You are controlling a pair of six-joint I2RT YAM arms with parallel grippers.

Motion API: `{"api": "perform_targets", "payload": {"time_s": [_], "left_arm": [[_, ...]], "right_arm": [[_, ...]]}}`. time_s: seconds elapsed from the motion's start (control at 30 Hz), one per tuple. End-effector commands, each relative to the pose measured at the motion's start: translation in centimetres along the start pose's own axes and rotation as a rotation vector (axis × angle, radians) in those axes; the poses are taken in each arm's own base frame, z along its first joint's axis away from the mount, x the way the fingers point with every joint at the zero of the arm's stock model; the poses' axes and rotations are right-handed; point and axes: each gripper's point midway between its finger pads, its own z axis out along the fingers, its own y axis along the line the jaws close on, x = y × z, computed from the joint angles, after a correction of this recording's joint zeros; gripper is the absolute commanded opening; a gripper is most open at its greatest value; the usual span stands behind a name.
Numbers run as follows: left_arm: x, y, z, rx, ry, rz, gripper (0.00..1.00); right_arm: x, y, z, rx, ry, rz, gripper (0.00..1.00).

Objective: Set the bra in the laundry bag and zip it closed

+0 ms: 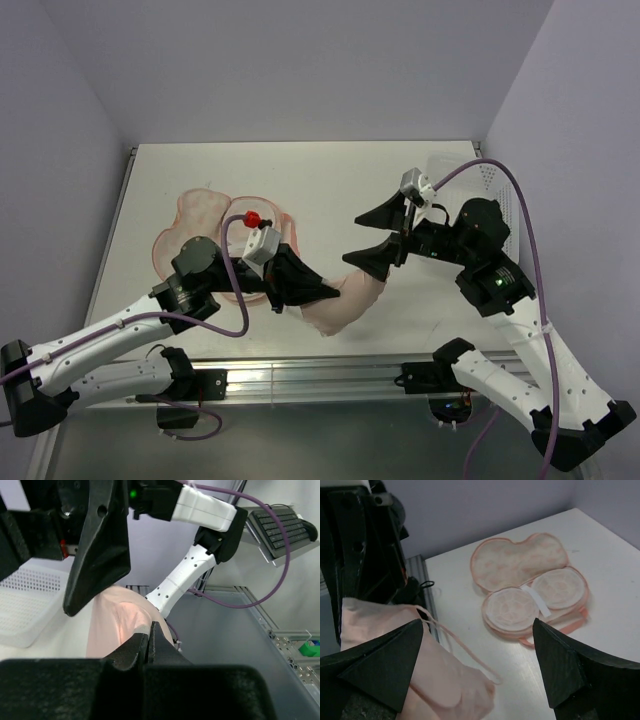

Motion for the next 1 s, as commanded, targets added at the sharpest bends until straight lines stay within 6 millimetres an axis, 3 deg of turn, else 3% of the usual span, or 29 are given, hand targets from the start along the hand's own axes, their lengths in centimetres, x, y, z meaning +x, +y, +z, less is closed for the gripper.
{"api": "perform_targets", "payload": {"time_s": [0.0,0.17,0.4,0.63,0.77,0.83,0.97], "left_arm": [[-1.5,-1.6,-0.7,0.055,-0.015,0.049,0.0],[-1.9,-1.0,-0.7,0.027,-0.034,0.058,0.0],[-1.0,-0.8,-0.4,0.039,-0.004,0.038,0.0],[-0.2,0.2,-0.3,-0.002,0.033,0.023,0.0],[0.2,1.1,-0.2,-0.045,0.033,0.016,0.0],[0.1,0.9,-0.2,-0.037,0.024,0.018,0.0],[-0.3,0.6,-0.1,-0.016,0.023,0.025,0.0]], "right_arm": [[-1.5,3.7,-0.4,-0.235,-0.02,-0.089,0.98],[0.5,5.9,-1.5,-0.343,-0.019,-0.028,1.0],[-0.5,9.2,-3.4,-0.477,-0.07,-0.02,1.0],[0.0,8.2,-2.4,-0.382,0.003,0.119,1.0],[-0.7,7.8,-2.0,-0.297,0.006,0.177,1.0],[-0.2,6.8,-2.1,-0.217,0.027,0.174,1.0],[1.8,6.5,-1.6,-0.188,0.081,0.146,1.0]]}}
